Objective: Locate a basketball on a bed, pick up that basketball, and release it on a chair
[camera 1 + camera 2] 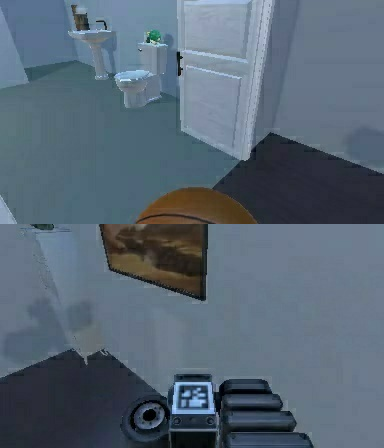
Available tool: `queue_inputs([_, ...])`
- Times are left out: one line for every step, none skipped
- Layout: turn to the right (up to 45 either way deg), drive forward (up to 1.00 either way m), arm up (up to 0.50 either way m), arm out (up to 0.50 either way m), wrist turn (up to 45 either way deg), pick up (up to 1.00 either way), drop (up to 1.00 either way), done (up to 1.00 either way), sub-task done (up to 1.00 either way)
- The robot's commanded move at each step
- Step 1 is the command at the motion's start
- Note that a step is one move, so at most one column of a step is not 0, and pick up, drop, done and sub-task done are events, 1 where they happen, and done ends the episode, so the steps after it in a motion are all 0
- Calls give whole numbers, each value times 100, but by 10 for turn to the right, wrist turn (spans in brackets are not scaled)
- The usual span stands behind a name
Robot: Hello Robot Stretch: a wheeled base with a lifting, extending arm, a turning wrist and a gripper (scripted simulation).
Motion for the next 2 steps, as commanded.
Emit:
queue_inputs([-270,0,0,0,0,0,0,0,0])
queue_inputs([0,100,0,0,0,0,0,0,0])
